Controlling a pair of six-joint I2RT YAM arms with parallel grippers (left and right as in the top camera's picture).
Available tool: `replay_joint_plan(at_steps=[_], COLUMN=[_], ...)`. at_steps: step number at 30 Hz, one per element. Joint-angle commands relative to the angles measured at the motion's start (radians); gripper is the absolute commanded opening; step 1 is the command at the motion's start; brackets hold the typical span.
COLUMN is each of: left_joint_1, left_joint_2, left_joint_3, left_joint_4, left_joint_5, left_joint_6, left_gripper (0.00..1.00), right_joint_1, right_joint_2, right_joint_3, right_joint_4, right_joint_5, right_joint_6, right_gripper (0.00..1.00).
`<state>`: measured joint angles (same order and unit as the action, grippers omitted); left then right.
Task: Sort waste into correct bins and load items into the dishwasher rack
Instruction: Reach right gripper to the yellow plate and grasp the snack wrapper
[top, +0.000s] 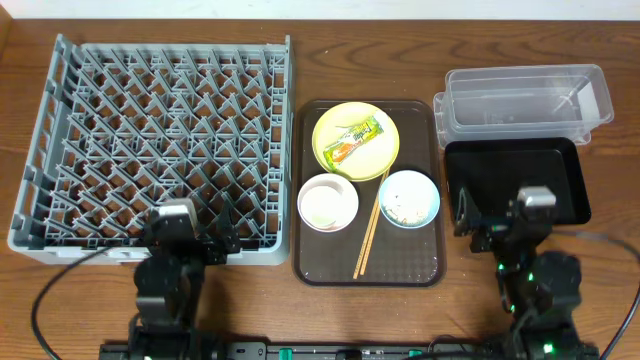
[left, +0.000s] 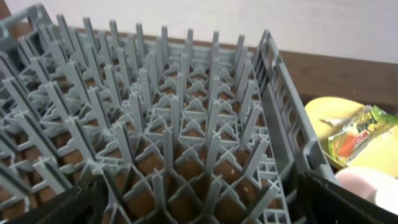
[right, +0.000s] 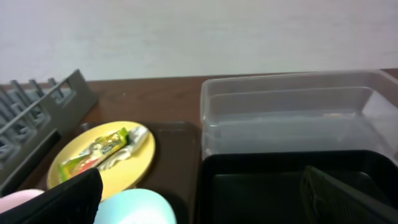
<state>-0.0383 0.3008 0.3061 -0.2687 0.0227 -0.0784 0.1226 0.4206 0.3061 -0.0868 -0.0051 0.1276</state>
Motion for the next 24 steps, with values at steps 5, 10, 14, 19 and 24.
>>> replay_joint_plan(at_steps=[5,10,14,19,24], left_joint_1=[0.004,0.004,0.004,0.004,0.004], left_joint_2=[0.261,0.438,0.561,0.669,0.691], left_joint_3=[0.250,0.414,0.517,0.584,0.587], left_joint_4=[-0.156,-0.318,-0.456,-0.546,-0.557], left_joint_5=[0.022,0.022,0.022,0.023,0.022], left_joint_6=[-0.005,-0.005,-0.005,-0.005,-0.006], left_gripper=[0.98,0.98,0.98,0.98,0.98], right_joint_1=[0.002,0.004,0.024,0.049,0.049], right_joint_2=[0.348,0.603,0.780,0.972,1.043], right_joint_3=[0.287,0.546,0.769,1.006,1.040], right_joint_4=[-0.071,-0.257,-0.508,-0.794,-0.764], right_joint_5=[-0.151,-0.270,-0.291,-0.249,-0.298], right_joint_6=[0.013,-0.041,-0.108,-0.170,-0.166], right_gripper=[0.99,0.99,0.99,0.99,0.99])
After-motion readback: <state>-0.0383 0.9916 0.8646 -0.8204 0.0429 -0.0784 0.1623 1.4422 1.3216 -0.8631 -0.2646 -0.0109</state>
